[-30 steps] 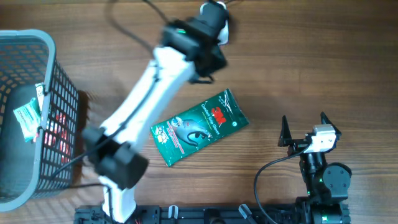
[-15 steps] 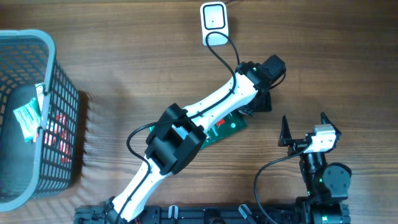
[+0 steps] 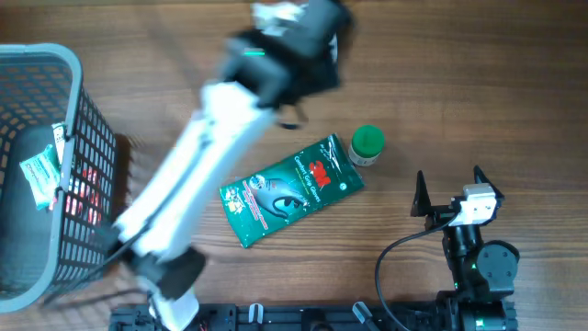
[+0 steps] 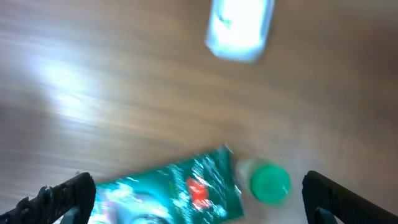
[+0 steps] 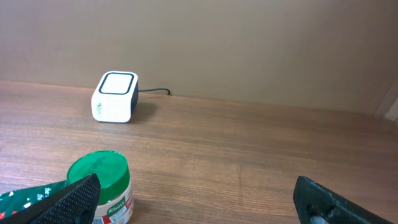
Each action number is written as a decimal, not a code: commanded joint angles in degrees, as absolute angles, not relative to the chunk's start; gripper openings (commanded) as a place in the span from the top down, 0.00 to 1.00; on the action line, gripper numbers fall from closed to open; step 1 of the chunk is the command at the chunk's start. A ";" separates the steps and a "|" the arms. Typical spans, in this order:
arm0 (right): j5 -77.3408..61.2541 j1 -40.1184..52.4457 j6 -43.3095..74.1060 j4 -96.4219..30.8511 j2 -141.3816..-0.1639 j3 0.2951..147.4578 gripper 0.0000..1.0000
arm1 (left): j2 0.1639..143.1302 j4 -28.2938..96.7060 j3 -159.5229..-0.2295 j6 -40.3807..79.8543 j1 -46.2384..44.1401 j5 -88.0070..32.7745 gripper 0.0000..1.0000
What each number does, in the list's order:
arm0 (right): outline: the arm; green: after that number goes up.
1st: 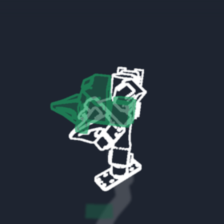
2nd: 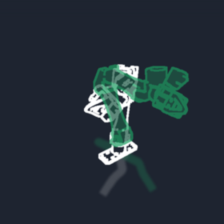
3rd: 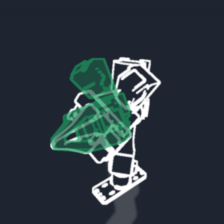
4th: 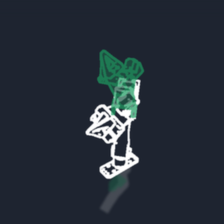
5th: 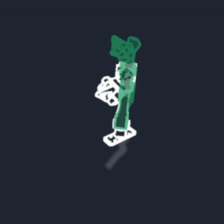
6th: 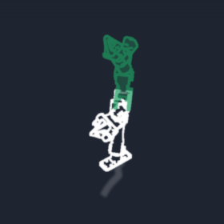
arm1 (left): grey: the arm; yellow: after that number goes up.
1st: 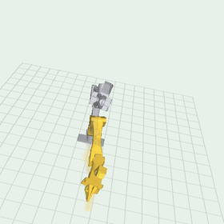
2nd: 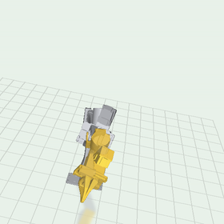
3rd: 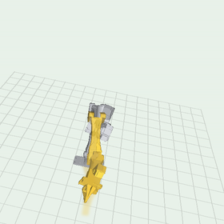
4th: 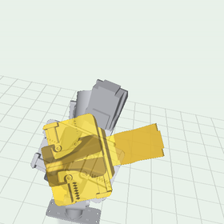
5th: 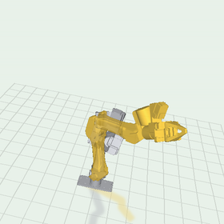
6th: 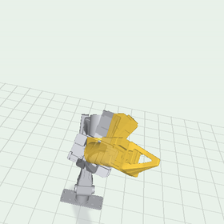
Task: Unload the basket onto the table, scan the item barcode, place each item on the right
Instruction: 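Carry the green-lid jar with left gripper and set it right of the pack, then reach the left gripper into the basket toward the red-white box, then place the red-white box left of the green pack with left gripper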
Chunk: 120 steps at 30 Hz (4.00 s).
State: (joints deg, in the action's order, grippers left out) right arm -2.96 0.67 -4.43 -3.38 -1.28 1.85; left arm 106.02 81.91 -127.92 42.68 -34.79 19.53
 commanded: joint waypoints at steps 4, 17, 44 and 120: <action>-3.46 0.69 -4.95 -3.25 -0.95 1.87 0.00 | 89.71 90.43 -128.55 42.87 -10.74 28.38 0.00; -3.46 0.69 -4.95 -3.25 -0.95 1.87 0.00 | 79.48 92.49 -111.92 40.23 32.49 27.51 0.00; -3.46 0.69 -4.95 -3.25 -0.95 1.87 0.00 | 101.34 63.72 -86.35 9.39 47.99 -1.04 0.00; -3.46 0.69 -4.95 -3.25 -0.95 1.87 0.00 | 105.80 52.90 -74.17 32.45 -10.87 -6.79 0.51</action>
